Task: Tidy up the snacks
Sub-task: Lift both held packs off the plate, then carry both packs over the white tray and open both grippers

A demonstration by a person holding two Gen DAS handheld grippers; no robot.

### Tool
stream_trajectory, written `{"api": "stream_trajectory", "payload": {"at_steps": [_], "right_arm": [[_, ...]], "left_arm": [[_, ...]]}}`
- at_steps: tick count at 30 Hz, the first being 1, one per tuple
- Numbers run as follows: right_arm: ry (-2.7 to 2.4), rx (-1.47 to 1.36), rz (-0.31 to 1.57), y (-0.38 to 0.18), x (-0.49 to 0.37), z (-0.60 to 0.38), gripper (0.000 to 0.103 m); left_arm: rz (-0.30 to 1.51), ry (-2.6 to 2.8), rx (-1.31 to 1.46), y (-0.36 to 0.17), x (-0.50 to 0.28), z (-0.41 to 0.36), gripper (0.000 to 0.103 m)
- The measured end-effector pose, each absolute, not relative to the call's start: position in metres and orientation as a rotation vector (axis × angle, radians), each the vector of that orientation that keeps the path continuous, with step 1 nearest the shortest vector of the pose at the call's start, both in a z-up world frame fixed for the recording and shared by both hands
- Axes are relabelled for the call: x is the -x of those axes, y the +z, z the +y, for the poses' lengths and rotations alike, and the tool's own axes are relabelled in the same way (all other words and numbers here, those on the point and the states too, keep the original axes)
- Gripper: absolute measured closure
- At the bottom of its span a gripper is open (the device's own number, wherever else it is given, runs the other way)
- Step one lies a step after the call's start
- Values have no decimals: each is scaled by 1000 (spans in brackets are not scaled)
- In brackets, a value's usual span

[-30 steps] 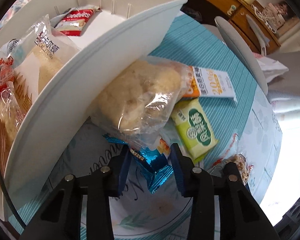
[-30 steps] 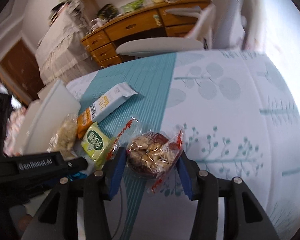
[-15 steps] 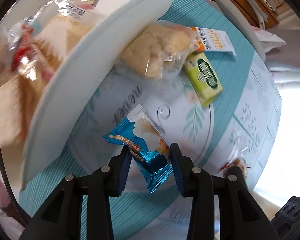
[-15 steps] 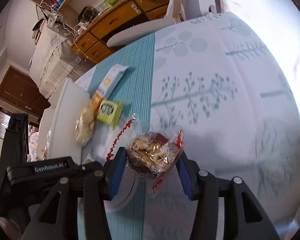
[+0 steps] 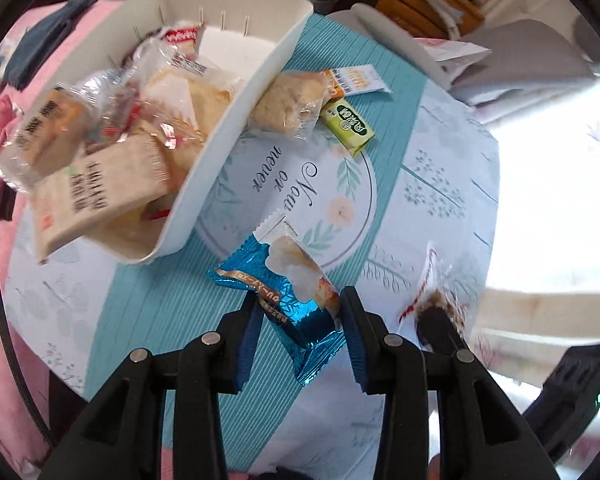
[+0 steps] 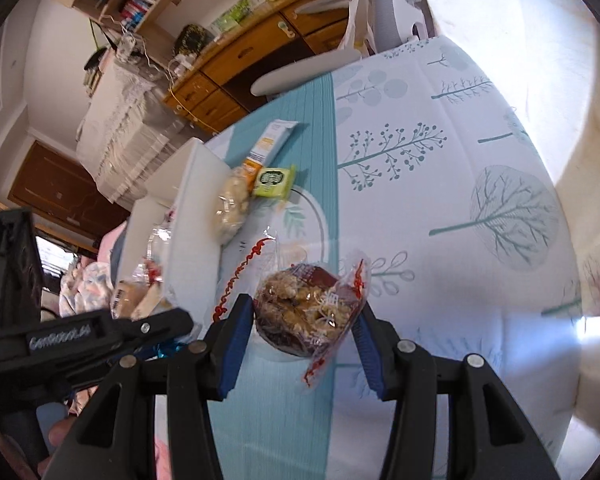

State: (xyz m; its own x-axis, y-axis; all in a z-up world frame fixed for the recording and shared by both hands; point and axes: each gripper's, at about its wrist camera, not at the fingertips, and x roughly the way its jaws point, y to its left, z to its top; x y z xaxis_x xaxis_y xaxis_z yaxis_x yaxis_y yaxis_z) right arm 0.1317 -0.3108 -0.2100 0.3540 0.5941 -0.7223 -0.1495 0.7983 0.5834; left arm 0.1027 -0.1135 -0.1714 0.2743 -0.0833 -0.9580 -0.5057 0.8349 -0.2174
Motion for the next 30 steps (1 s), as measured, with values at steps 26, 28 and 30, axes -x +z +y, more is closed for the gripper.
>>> {"api": "stream_trajectory", "payload": {"at_steps": [26,28,30], "right_arm": [[584,-493,1058,-170,-51,-217,53],[579,-494,1040,-165,-48,-206,53],[573,-500,1026,-162,-46,-195,53]], "left_arm": [[1001,-11,394,-79,-11,-21,65],[993,-33,378,-75,-11,-11,65],[994,-54,366,-73,-12,1,65]]}}
